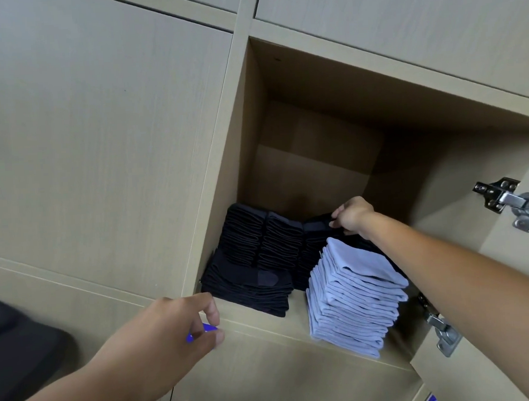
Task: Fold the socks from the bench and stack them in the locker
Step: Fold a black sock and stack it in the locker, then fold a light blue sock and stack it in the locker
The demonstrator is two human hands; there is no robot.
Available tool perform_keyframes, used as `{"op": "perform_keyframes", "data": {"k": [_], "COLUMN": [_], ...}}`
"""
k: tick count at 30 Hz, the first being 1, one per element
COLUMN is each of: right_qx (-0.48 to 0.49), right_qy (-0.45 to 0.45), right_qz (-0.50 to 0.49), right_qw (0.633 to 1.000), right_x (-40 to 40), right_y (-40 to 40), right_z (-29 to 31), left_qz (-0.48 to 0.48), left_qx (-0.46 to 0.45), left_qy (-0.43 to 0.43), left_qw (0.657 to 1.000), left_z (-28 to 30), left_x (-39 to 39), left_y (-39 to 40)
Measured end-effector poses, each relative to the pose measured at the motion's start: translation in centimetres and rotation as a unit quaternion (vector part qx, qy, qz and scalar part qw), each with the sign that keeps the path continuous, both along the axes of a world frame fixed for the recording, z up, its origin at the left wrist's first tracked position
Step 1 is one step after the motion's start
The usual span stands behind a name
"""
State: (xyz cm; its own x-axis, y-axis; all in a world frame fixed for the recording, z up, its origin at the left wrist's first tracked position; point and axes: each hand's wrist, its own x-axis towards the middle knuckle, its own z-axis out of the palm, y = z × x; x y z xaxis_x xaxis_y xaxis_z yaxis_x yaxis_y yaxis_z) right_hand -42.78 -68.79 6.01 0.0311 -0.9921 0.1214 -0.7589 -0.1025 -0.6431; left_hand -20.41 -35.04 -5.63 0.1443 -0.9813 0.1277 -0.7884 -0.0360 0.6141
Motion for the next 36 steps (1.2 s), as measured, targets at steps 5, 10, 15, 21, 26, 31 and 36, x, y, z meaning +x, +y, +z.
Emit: {"op": "perform_keyframes", "data": {"k": [5,10,15,21,26,31,36], "right_qx": [-0.016,-0.009,0.047,0.035,-0.014,-0.071,-0.144], "right_qy": [0.126,0.224,0.198,0.213,0.203,0.162,0.143], "right_qz": [-0.011,0.05,0.141,0.145,0.148,0.186,0.248], "right_qw": [0.992,0.973,0.969,0.965,0.968,0.966,0.947], "right_x": [0.4,1.1,1.2,1.3,1.6,2.7,4.4], "right_y": [-0.1,0.3,0.9,1.4,2.7,5.6,11.0], "right_z": [-0.4,0.9,0.6,0.0,0.4,0.2,-1.9], "left_qz": [0.001,0.002,-0.003,0.003,0.004,0.012,0.021], "left_qx": [0.002,0.009,0.018,0.02,0.021,0.019,0.013], "left_qy": [-0.01,-0.014,-0.022,-0.012,0.001,0.017,0.025], "left_qw": [1.0,1.0,1.0,1.0,1.0,1.0,0.999], "left_z": [-0.2,-0.7,-1.1,-1.0,-0.9,-0.3,0.1], "left_x": [-0.1,0.3,0.6,1.0,1.4,1.8,2.3], "left_y": [-0.1,-0.2,-0.4,-0.2,0.2,0.8,1.5]}}
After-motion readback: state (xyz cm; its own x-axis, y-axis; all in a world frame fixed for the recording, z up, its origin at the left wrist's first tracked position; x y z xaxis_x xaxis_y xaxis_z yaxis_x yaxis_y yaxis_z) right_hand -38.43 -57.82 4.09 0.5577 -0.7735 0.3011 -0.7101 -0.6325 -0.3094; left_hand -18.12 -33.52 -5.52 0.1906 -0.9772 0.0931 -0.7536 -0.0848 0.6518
